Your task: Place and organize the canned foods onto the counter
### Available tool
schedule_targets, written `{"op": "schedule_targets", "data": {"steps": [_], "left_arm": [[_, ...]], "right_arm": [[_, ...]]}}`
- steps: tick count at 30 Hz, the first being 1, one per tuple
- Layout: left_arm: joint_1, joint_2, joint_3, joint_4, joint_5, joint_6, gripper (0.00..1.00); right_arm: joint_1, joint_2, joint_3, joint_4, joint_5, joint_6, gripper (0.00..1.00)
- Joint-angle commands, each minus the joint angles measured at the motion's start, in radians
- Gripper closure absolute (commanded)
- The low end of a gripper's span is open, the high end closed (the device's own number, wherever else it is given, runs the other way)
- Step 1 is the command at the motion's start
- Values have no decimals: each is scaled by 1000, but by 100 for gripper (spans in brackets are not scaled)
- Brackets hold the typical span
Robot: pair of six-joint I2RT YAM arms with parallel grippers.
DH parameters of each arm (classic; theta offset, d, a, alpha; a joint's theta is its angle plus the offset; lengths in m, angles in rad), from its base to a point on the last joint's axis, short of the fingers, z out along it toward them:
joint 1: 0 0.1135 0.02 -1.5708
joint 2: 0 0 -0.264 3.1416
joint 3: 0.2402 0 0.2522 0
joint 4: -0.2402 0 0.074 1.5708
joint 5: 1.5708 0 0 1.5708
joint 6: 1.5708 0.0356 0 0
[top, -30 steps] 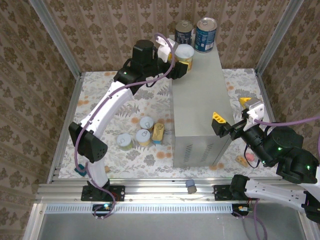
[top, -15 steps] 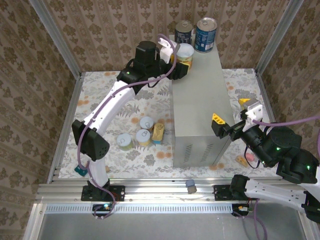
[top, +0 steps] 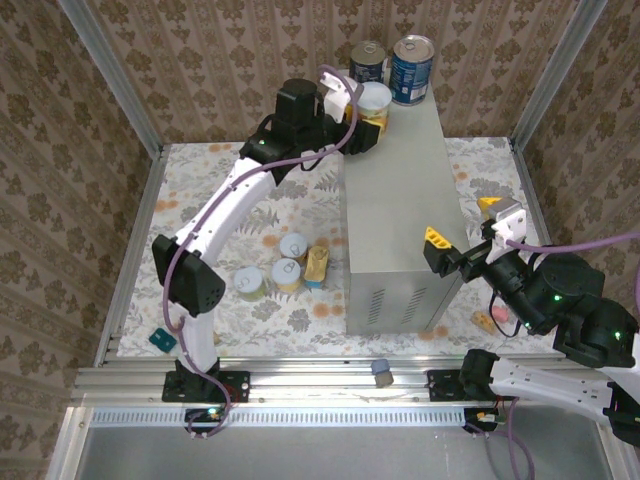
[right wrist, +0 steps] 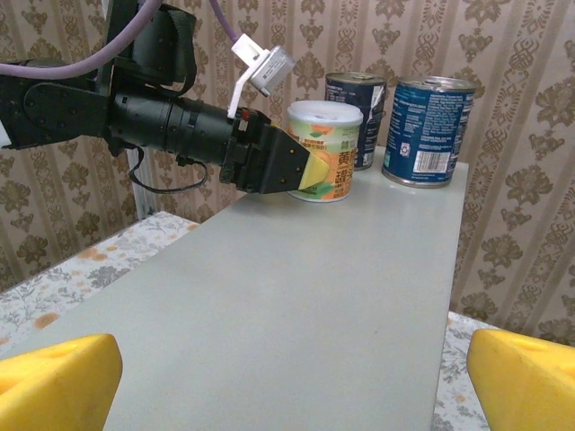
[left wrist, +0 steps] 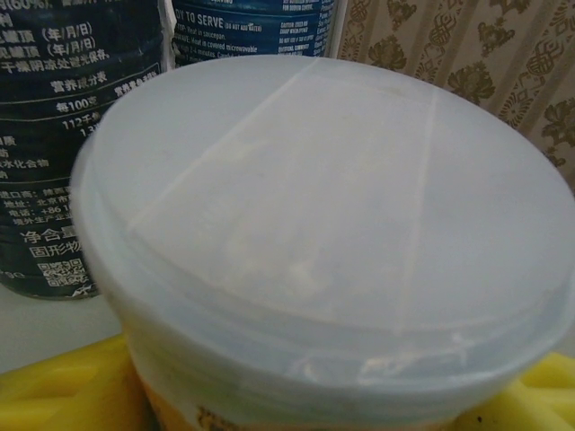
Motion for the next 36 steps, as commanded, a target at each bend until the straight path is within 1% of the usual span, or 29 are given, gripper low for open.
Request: {"op": "schedule_targets", "data": {"steps": [1,19,24,30,33,36], "left_arm": [[15,27,38,-12,-11,-4,27],[27,42,54,-21,-7,1,26],[27,45,60,-21,2,-1,22],[27,48,68,-25,7,-2,22],[27,47,66,-27,10,-2,19],[27,38,63,-27,5,-3,13]], "right_arm": [[4,-18,8,-11,13,13,0],[4,-19,0,-10,14,16,0],[4,-21,0,-10,14,18,0],[4,-23,-3,-10,14,19,0],[4,-25,-5,-9,15,21,0],[4,-26,-6,-9,14,21,0]]}}
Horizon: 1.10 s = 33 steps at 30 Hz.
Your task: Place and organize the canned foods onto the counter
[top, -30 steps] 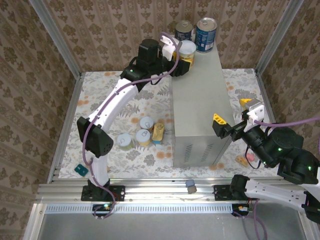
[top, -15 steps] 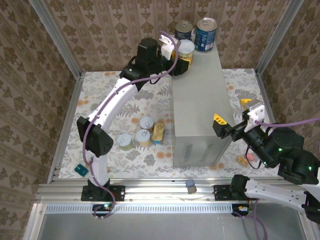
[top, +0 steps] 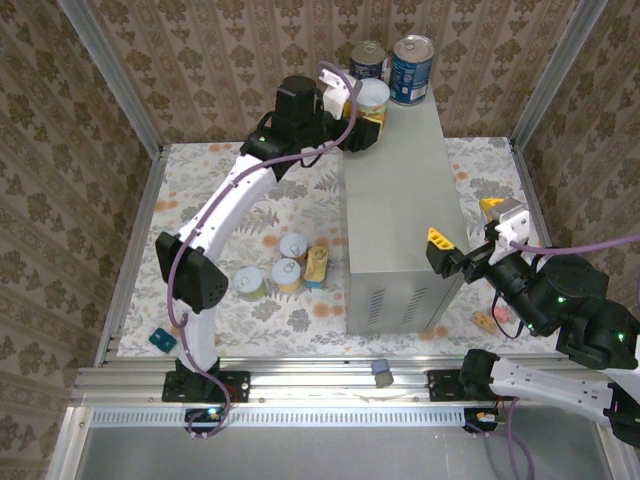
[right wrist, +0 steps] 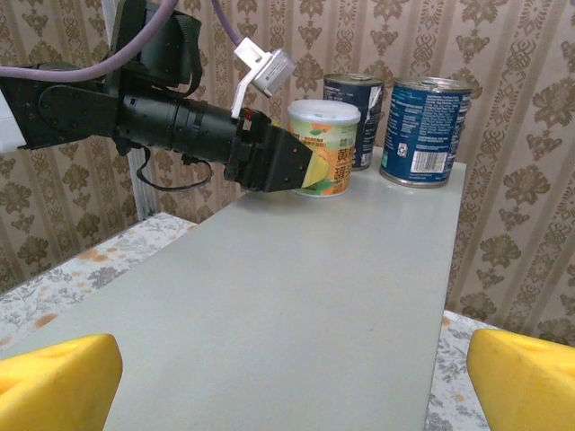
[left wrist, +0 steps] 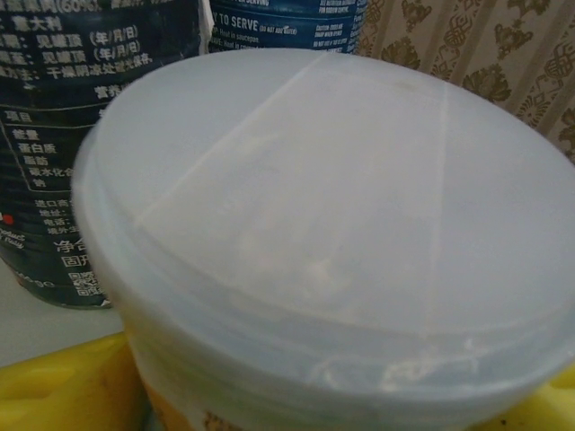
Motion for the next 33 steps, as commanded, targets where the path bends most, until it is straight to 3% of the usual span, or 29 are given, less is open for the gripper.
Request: {"op": "schedule_targets", "data": {"steps": [1,9,10,20,33], "left_arm": [[11,3,18,-17,5,-1,12],[11,-71,-58,-8,-25,7,4],[10,-94,-86,-2,-31,9,0],[14,-420,-411,16,-121,45,0],[53,-857,-760,-252,-344,0,0]], "right_arm": [[4,-17,-8,0,14,22,0],[4,-21,-11,-1,10,26,0],[4,-23,-12,-2,11,29,0],[4,-18,-15,-5,-6,35,0],[6,135,93,-42,-129,25,0]]}}
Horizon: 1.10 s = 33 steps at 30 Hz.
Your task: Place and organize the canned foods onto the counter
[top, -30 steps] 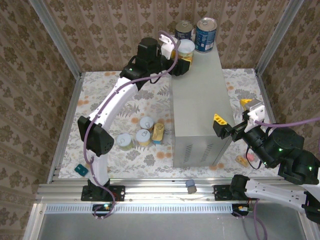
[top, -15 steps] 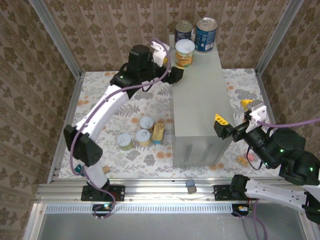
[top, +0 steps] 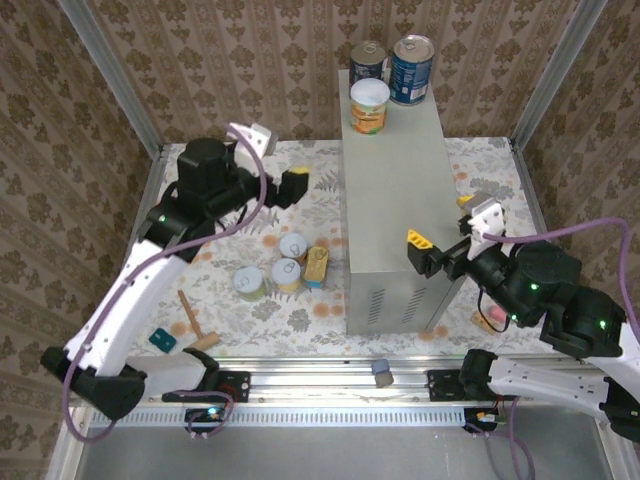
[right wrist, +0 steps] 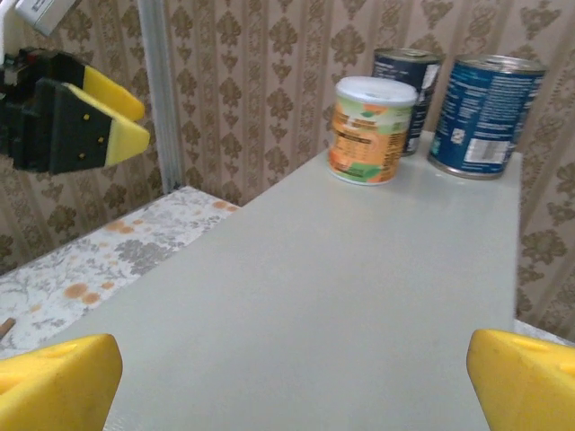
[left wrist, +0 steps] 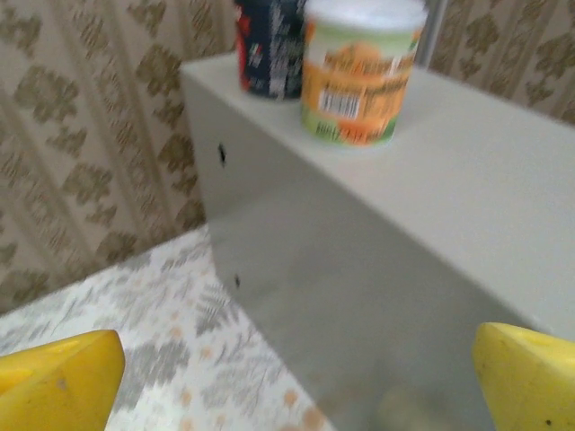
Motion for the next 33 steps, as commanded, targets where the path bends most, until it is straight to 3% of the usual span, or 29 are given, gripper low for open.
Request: {"op": "schedule_targets", "data": {"steps": [1,9,14,20,25,33], "left_arm": [[5,-85,-83,-137,-119,-43,0],[12,-293,-320,-334,-289,-280,0],[29,-338,-394,-500,-396,-435,0],[80,-307,-474,-549,-324,-517,0],[106,-224,-522,-505,-235,-539,0],[111,-109,-593,-392,-231,-569,0]], "right_arm": [[6,40,55,-21,-68,1,0],[6,247,239,-148,-298,17,0],[6,427,401,-280,-467,21,0],[33,593,516,-359,-591,6,0],[72,673,553,-361,-621,-13,0],[113,732,528,-305,-646,-31,0]]}}
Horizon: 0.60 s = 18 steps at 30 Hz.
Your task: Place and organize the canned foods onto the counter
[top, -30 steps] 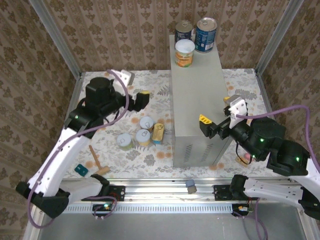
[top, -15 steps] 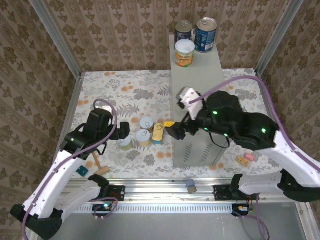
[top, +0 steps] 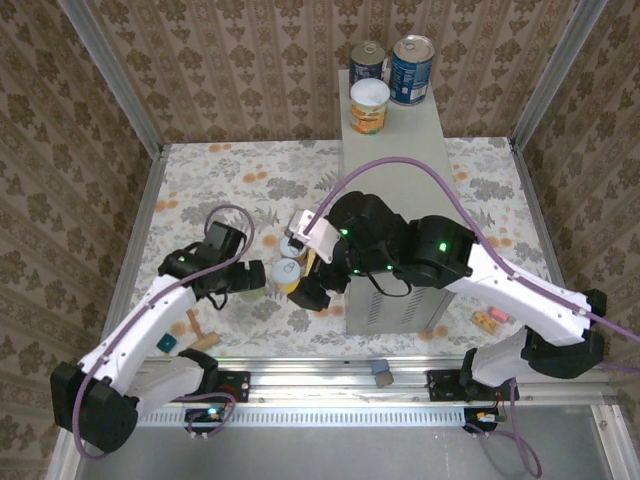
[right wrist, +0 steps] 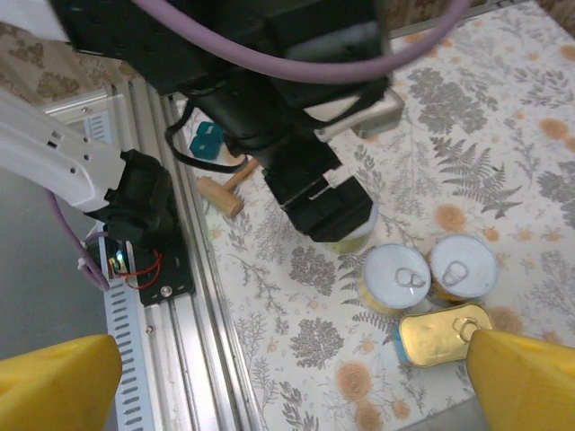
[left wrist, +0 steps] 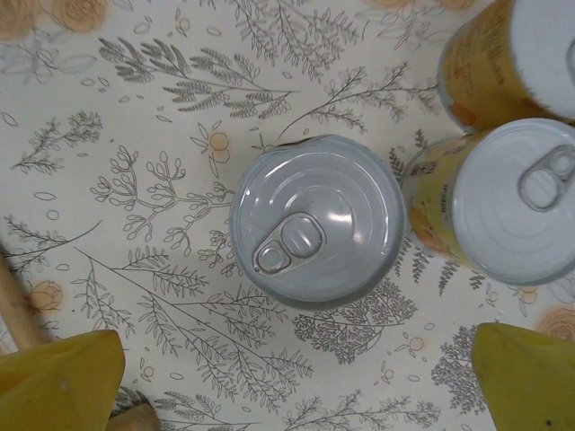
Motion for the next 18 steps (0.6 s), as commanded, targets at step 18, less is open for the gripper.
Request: {"op": "schedule_targets", "data": {"steps": [18], "left_arm": [[72,295,-39,211,51,-67,4]], "right_arm": [[29,-30,-94,77,-26,-38,0]]}}
